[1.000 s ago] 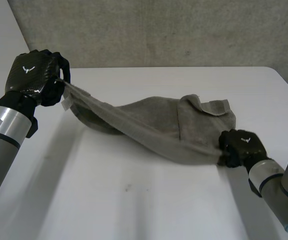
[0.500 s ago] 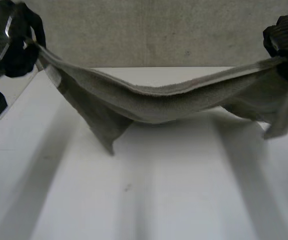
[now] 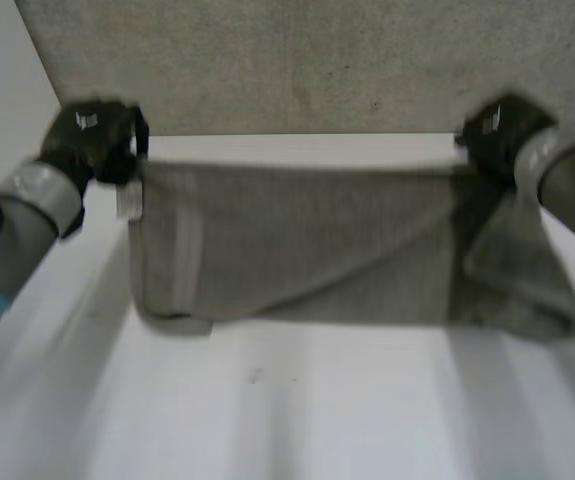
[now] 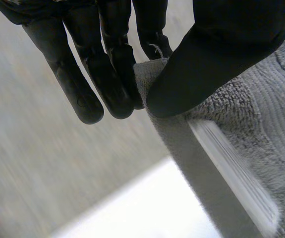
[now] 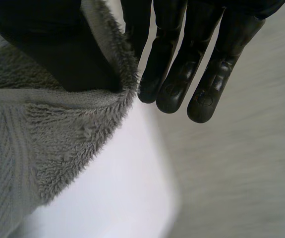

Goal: Fold the towel.

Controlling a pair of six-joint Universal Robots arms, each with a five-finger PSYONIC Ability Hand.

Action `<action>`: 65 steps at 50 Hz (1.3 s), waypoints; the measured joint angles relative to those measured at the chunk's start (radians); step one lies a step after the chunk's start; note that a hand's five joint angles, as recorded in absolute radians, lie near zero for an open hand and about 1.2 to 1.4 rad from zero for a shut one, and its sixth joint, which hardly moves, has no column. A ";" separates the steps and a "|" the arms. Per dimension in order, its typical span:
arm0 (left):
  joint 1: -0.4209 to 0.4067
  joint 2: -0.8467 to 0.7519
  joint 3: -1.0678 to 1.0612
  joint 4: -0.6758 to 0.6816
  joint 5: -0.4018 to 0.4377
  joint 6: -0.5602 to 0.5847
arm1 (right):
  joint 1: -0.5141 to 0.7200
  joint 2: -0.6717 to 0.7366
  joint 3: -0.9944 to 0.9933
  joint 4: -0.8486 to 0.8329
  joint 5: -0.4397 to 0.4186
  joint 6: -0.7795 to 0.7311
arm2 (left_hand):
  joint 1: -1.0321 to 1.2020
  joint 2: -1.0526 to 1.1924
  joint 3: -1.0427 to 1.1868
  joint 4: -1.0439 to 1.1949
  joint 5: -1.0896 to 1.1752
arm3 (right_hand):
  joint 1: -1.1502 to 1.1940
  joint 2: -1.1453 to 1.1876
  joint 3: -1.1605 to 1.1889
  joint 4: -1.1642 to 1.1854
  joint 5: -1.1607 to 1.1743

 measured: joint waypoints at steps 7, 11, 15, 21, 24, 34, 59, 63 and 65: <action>-0.022 -0.025 0.419 0.080 -0.104 -0.042 | 0.034 -0.033 -0.123 -0.450 0.004 0.013 | 0.000 0.000 0.000 0.000 0.000 | 0.000 0.002 0.003 0.000 0.000; -0.028 -0.012 0.525 0.130 -0.174 -0.113 | 0.041 -0.080 -0.091 -0.552 -0.041 0.016 | 0.000 0.000 0.000 0.000 0.000 | 0.000 0.002 0.003 0.000 0.000; -0.026 0.005 0.456 0.139 -0.201 -0.158 | 0.036 -0.114 -0.005 -0.469 -0.125 0.016 | 0.000 0.000 0.000 0.000 0.000 | 0.000 0.002 0.003 0.000 0.000; -0.010 0.025 0.189 0.137 -0.180 -0.167 | 0.025 -0.108 0.085 -0.246 -0.219 0.008 | 0.000 0.000 0.000 0.000 0.000 | 0.000 0.002 0.003 0.000 0.000; 0.004 0.029 0.072 0.143 -0.164 -0.166 | 0.022 -0.082 0.124 -0.128 -0.257 -0.004 | 0.000 0.000 0.000 0.000 0.000 | 0.000 0.002 0.004 0.000 0.000; 0.059 0.026 -0.274 0.243 -0.091 -0.162 | 0.020 0.076 0.261 0.072 -0.299 -0.128 | 0.000 0.000 0.000 0.000 0.000 | -0.140 -0.200 -0.205 -0.213 -0.158; 0.066 0.119 -0.422 0.304 -0.076 -0.160 | -0.204 -0.230 0.912 -0.469 -0.281 0.642 | 0.000 0.000 0.000 0.000 0.000 | -0.715 -0.882 -0.915 -0.913 -0.873; 0.066 0.131 -0.431 0.304 -0.076 -0.160 | -0.239 -0.263 0.965 -0.473 -0.284 0.672 | 0.000 0.000 0.000 0.000 0.000 | -0.714 -0.880 -0.910 -0.910 -0.869; 0.066 0.142 -0.438 0.304 -0.076 -0.160 | -0.265 -0.286 1.005 -0.475 -0.287 0.686 | 0.000 0.000 0.000 0.000 0.000 | -0.712 -0.879 -0.865 -0.877 -0.826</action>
